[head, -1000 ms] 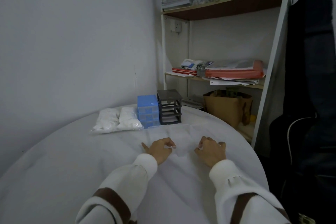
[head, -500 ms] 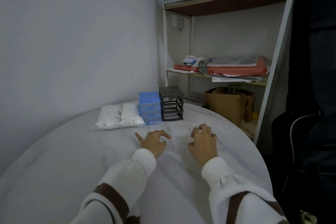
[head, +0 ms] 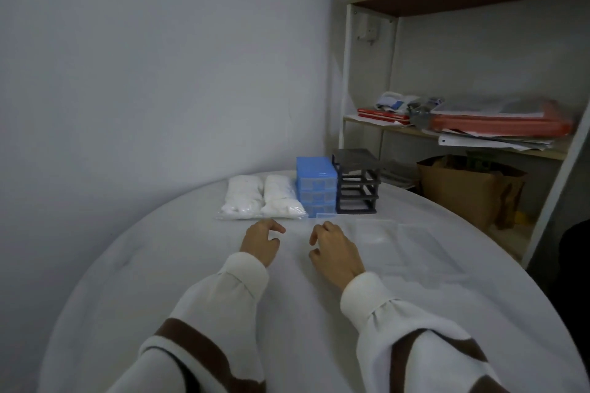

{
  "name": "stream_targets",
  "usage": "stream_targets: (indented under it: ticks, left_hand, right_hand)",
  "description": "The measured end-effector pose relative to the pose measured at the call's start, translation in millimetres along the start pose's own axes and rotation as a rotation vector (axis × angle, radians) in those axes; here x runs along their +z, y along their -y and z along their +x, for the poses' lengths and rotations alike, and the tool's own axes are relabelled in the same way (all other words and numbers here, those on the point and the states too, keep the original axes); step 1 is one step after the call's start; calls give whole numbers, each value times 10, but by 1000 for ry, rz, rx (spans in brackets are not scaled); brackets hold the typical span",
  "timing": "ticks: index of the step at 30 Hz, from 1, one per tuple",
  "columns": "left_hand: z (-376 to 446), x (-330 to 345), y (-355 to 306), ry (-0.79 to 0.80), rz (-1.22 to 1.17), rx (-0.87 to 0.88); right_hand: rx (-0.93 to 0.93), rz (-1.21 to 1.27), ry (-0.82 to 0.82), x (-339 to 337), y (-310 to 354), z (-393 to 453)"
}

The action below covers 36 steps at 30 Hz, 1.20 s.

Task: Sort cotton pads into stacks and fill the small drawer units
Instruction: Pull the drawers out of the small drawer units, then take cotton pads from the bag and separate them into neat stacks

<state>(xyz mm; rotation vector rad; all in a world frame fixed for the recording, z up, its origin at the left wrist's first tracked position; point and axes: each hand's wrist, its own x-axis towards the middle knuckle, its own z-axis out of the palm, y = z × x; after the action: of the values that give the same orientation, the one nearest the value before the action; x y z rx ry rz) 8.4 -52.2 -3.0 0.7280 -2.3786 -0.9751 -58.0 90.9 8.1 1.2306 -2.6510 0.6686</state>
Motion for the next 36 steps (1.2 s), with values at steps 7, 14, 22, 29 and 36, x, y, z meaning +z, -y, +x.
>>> stream_targets:
  ticks: [7,14,22,29,36]
  left_hand:
    - [369,-173,285,-103,176,161]
    - [785,-12,272,-1,665,294]
    - [937,91,348,-62,653,271]
    - [900,71,287,-205,273,350]
    - [655,-173,-60,-422,-203,234]
  right_hand:
    - [95,303,43,291,334,467]
    - [231,503,38,508,436,776]
    - [204,445,52,559,310,873]
    - [120,495,-123,408,302,820]
    - [75,593,-180,153,390,667]
